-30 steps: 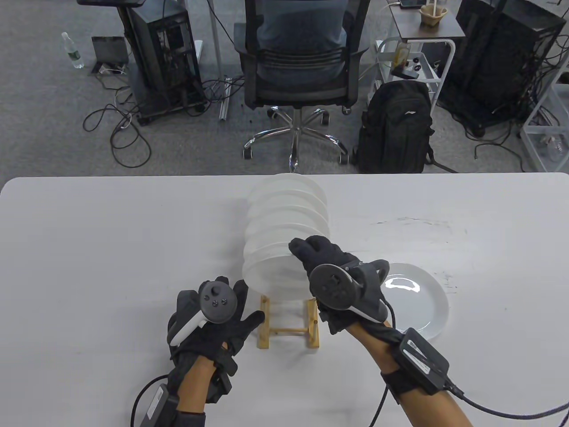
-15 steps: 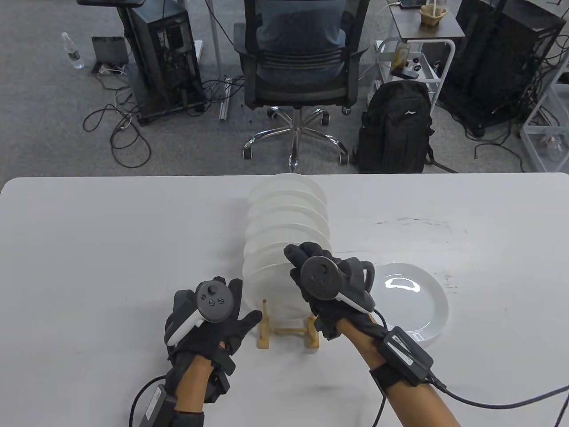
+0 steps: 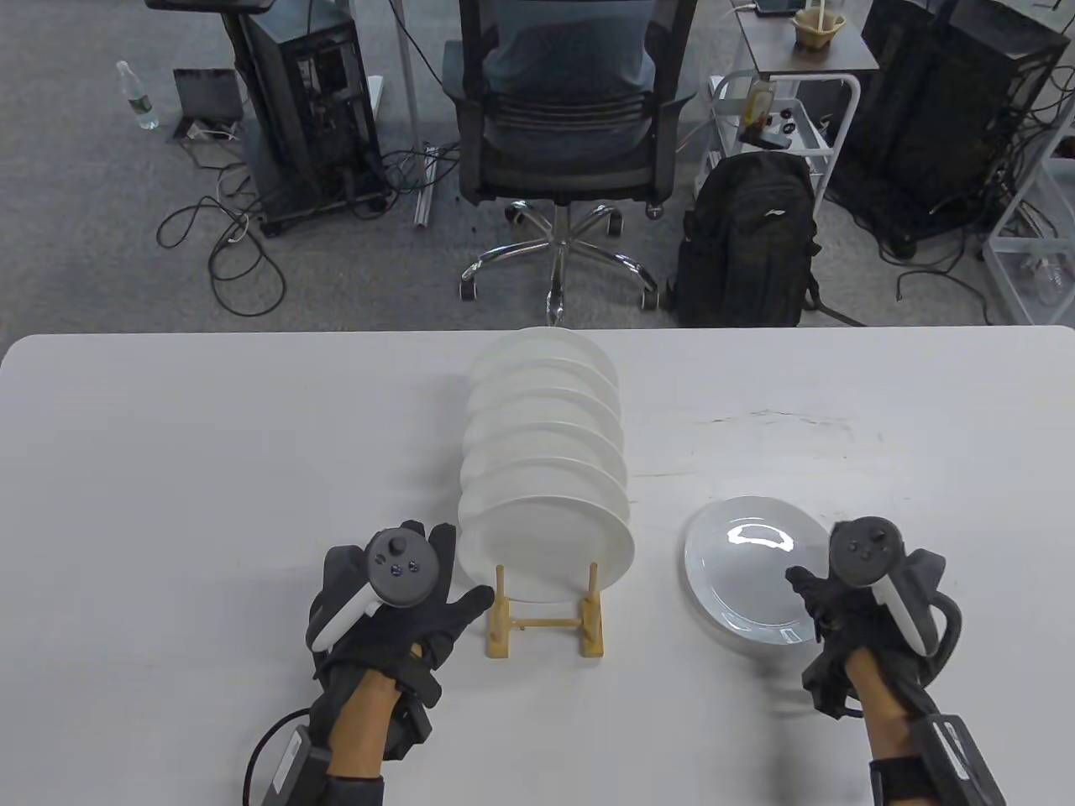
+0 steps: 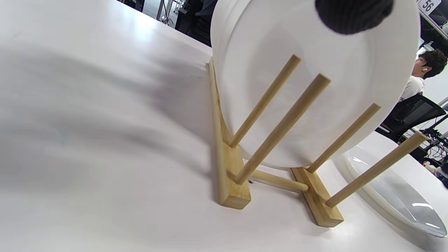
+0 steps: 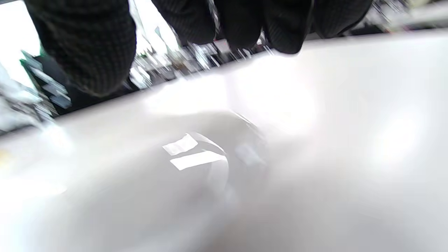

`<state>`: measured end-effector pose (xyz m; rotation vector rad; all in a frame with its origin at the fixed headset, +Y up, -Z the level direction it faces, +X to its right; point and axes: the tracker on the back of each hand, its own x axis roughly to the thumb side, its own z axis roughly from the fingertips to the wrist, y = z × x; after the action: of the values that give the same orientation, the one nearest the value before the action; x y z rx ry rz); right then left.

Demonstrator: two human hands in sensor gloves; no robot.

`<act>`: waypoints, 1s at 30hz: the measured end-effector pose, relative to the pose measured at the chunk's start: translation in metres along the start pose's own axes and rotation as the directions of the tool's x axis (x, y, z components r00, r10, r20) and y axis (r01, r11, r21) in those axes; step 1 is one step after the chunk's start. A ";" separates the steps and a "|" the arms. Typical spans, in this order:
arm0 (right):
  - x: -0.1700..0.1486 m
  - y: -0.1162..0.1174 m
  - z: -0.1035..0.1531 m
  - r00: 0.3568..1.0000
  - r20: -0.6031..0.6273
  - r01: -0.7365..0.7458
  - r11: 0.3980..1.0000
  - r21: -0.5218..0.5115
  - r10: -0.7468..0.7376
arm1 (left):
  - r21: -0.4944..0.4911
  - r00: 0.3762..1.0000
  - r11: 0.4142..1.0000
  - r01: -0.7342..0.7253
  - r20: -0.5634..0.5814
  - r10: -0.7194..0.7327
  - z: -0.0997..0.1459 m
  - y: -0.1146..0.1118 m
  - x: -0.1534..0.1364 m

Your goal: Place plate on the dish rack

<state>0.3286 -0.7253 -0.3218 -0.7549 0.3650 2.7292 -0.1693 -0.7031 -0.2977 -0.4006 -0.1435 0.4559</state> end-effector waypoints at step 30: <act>0.042 -0.110 0.104 0.616 0.735 0.707 0.609 -0.359 -0.282 | -0.058 1.000 0.998 -0.020 0.004 0.020 -0.001 0.000 -0.003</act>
<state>0.2831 -0.5825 -0.2757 0.0060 -0.8501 2.2633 -0.1722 -0.7047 -0.2990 -0.4581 -0.1577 0.4731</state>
